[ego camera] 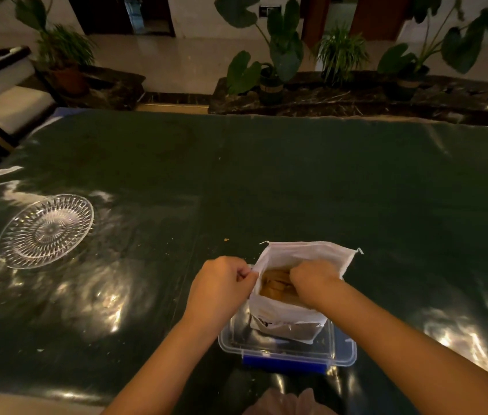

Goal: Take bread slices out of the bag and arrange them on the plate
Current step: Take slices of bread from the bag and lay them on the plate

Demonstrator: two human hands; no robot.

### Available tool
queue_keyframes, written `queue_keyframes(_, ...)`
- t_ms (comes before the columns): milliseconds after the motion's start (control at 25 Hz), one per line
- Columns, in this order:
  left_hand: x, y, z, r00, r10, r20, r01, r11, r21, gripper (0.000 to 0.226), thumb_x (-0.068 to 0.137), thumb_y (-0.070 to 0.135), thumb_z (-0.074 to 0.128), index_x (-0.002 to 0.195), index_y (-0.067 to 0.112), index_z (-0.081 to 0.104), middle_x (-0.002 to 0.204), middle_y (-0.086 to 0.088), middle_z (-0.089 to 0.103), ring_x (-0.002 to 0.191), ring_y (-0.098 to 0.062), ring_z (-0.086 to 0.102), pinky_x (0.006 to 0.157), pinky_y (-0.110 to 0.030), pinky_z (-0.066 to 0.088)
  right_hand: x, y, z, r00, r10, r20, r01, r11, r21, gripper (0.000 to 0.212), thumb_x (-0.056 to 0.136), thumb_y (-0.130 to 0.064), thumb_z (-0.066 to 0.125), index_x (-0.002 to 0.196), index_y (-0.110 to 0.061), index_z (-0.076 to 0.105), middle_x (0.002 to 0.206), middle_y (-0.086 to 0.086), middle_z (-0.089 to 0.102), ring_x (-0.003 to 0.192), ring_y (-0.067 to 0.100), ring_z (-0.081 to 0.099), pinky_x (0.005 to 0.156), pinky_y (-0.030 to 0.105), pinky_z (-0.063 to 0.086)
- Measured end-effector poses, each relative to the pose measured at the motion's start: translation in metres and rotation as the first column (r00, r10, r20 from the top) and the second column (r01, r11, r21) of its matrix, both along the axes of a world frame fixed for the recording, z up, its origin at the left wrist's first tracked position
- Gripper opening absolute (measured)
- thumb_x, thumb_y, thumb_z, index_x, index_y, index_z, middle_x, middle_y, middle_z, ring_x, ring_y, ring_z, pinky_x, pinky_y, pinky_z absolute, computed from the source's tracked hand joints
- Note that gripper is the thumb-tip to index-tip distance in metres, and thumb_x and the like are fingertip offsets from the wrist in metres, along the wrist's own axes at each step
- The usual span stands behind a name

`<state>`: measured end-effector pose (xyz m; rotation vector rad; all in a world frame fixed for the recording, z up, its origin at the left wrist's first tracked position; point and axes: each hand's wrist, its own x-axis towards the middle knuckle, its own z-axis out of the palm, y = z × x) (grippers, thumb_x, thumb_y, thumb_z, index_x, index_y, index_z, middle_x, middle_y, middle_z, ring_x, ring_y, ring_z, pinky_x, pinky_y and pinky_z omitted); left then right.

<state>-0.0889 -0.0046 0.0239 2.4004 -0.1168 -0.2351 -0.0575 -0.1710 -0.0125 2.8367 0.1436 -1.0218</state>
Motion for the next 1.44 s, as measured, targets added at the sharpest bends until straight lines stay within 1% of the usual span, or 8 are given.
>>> queue_keyframes(160, -0.001, -0.002, -0.001, 1.0, -0.001, -0.025, 0.0, 1.0, -0.029, 0.03, 0.082, 0.026, 0.063, 0.052, 0.027, 0.058, 0.051, 0.007, 0.063, 0.051, -0.006, 0.061, 0.056, -0.027, 0.054, -0.009, -0.021, -0.006, 1.0, -0.006, 0.019, 0.005, 0.997, 0.074, 0.024, 0.089, -0.028, 0.053, 0.104, -0.014, 0.065, 0.108, 0.006, 0.067, 0.098, 0.023, 0.061, 0.089, 0.033, 0.049)
queue_keyframes(360, -0.003, -0.007, -0.001, 0.997, -0.046, -0.061, 0.041, 0.995, -0.086, 0.024, 0.079, 0.027, 0.066, 0.056, 0.023, 0.063, 0.052, 0.008, 0.066, 0.052, -0.002, 0.063, 0.055, -0.02, 0.051, -0.027, -0.038, -0.002, 0.99, -0.078, 0.12, 0.04, 0.956, 0.29, 0.027, 0.088, -0.039, 0.051, 0.084, -0.016, 0.065, 0.09, 0.005, 0.069, 0.08, 0.017, 0.059, 0.078, 0.027, 0.048)
queue_keyframes(480, -0.011, -0.007, -0.001, 0.991, -0.071, -0.109, 0.058, 0.992, -0.115, 0.022, 0.078, 0.029, 0.069, 0.056, 0.027, 0.063, 0.054, 0.007, 0.068, 0.053, -0.002, 0.063, 0.056, -0.02, 0.053, -0.033, -0.038, -0.005, 0.987, -0.028, 0.161, -0.022, 0.955, 0.297, 0.015, 0.086, -0.025, 0.054, 0.09, -0.016, 0.064, 0.096, 0.005, 0.068, 0.086, 0.018, 0.06, 0.082, 0.031, 0.051)
queue_keyframes(640, -0.016, -0.005, -0.001, 0.989, -0.09, -0.12, 0.073, 0.988, -0.133, 0.015, 0.077, 0.029, 0.069, 0.063, 0.023, 0.067, 0.058, 0.003, 0.07, 0.055, -0.006, 0.064, 0.059, -0.024, 0.056, -0.036, -0.033, -0.011, 0.984, 0.007, 0.178, -0.067, 0.941, 0.332, 0.017, 0.088, -0.023, 0.052, 0.099, -0.017, 0.064, 0.102, 0.005, 0.066, 0.092, 0.019, 0.059, 0.087, 0.033, 0.05)
queue_keyframes(880, -0.016, -0.003, -0.002, 0.991, -0.088, -0.103, 0.07, 0.984, -0.164, 0.01, 0.078, 0.03, 0.068, 0.068, 0.029, 0.07, 0.06, 0.009, 0.068, 0.058, 0.002, 0.063, 0.053, -0.012, 0.048, -0.032, -0.04, 0.002, 0.974, -0.121, 0.189, 0.005, 0.853, 0.521, 0.009, 0.082, -0.024, 0.061, 0.087, -0.021, 0.068, 0.088, -0.001, 0.068, 0.079, 0.012, 0.059, 0.074, 0.023, 0.05)
queue_keyframes(1160, -0.009, 0.006, -0.007, 0.996, -0.052, -0.066, 0.037, 0.977, -0.208, 0.014, 0.081, 0.022, 0.066, 0.074, 0.033, 0.07, 0.068, 0.021, 0.065, 0.069, 0.012, 0.06, 0.052, -0.002, 0.043, -0.032, -0.052, 0.035, 0.934, -0.218, 0.283, -0.015, 0.768, 0.641, 0.011, 0.079, -0.031, 0.065, 0.087, -0.027, 0.07, 0.081, -0.008, 0.07, 0.072, 0.007, 0.063, 0.071, 0.027, 0.057)
queue_keyframes(1320, -0.002, 0.009, -0.009, 0.995, -0.039, -0.086, 0.015, 0.963, -0.271, 0.008, 0.081, 0.029, 0.065, 0.084, 0.034, 0.07, 0.075, 0.014, 0.071, 0.071, 0.006, 0.065, 0.062, -0.015, 0.051, -0.033, -0.064, 0.052, 0.906, -0.33, 0.263, 0.029, 0.67, 0.742, 0.013, 0.074, -0.021, 0.07, 0.08, -0.033, 0.07, 0.076, -0.013, 0.069, 0.073, 0.0, 0.064, 0.067, 0.02, 0.056)
queue_keyframes(1440, 0.006, 0.014, -0.006, 0.995, -0.025, -0.101, -0.011, 0.94, -0.341, 0.025, 0.08, 0.031, 0.065, 0.105, 0.036, 0.062, 0.082, 0.016, 0.073, 0.08, 0.005, 0.067, 0.075, -0.021, 0.054, -0.032, -0.075, 0.071, 0.883, -0.388, 0.265, 0.024, 0.6, 0.8, 0.028, 0.07, -0.017, 0.073, 0.071, -0.044, 0.065, 0.074, -0.021, 0.068, 0.076, -0.011, 0.061, 0.059, 0.008, 0.05)
